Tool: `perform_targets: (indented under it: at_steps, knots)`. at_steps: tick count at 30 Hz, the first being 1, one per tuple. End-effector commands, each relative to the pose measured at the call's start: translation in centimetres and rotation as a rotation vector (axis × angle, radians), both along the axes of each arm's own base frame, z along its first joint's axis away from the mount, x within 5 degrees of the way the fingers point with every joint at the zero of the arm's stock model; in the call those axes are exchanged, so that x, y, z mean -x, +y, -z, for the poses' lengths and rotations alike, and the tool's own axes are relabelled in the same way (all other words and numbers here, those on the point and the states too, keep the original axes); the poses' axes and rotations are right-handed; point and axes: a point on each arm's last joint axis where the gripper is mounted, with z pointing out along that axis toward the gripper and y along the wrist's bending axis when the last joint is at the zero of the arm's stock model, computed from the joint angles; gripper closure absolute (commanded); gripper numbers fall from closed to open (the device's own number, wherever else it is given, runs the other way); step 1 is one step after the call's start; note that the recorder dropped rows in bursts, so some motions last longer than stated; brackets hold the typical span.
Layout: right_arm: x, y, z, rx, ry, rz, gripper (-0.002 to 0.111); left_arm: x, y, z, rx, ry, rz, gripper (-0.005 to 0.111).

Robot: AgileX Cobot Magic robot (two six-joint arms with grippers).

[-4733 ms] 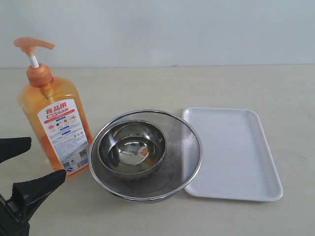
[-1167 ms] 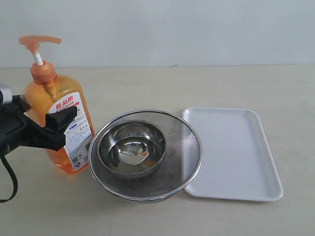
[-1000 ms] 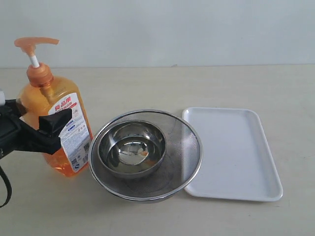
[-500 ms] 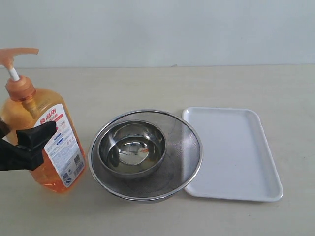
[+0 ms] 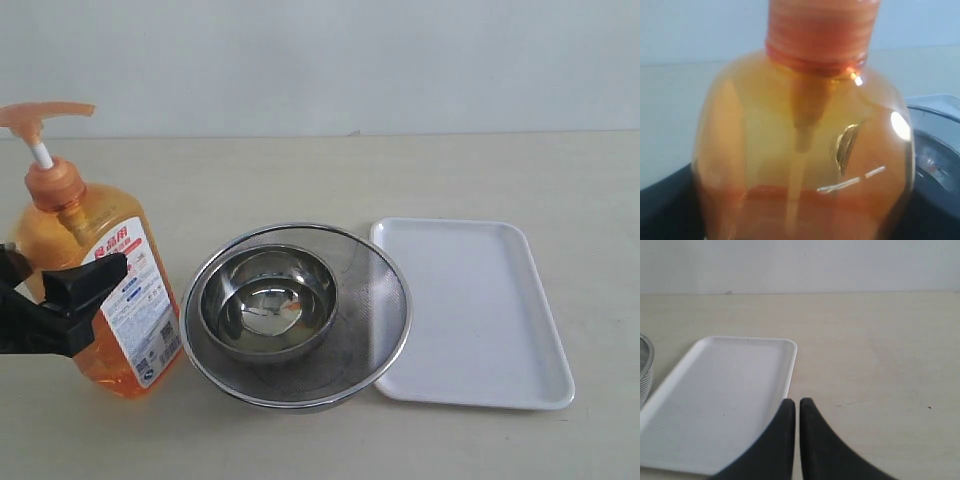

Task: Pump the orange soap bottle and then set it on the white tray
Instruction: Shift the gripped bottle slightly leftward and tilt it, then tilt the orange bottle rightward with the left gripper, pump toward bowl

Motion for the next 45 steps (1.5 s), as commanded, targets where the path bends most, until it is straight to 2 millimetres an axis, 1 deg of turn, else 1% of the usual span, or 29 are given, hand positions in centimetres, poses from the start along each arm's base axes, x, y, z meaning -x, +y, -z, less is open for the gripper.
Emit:
perform_targets:
  at_steps: [1, 10, 16, 22, 25, 32, 38, 42, 45]
  knots:
    - [0.0, 0.0, -0.1, -0.004, -0.012, 0.006, 0.108, 0.2, -0.1, -0.1, 0.028, -0.008, 0.004, 0.037]
    - [0.0, 0.0, -0.1, -0.004, -0.012, 0.006, 0.108, 0.3, -0.3, -0.1, -0.019, -0.023, 0.053, 0.036]
    - [0.0, 0.0, -0.1, -0.004, -0.012, 0.006, 0.108, 0.3, -0.3, 0.0, -0.022, -0.015, 0.050, 0.024]
    - [0.0, 0.0, -0.1, -0.004, -0.012, 0.006, 0.108, 0.3, -0.2, 0.1, -0.013, 0.001, 0.030, 0.018]
    - [0.0, 0.0, -0.1, -0.004, -0.014, 0.006, 0.108, 0.2, 0.1, 0.3, 0.007, 0.034, -0.012, 0.018]
    - [0.0, 0.0, -0.1, -0.004, -0.013, 0.006, 0.108, 0.1, 0.0, 0.9, 0.011, 0.065, -0.009, 0.019]
    - [0.0, 0.0, -0.1, -0.004, -0.013, 0.006, 0.108, -0.3, -0.3, 1.3, 0.017, 0.045, 0.025, 0.022]
    - [0.0, 0.0, -0.1, -0.004, -0.013, 0.006, 0.108, -0.4, -0.8, 1.5, -0.002, -0.005, 0.083, 0.022]
    - [0.0, 0.0, -0.1, -0.004, -0.013, 0.006, 0.108, -0.6, -0.9, 1.7, 0.012, -0.026, 0.090, 0.022]
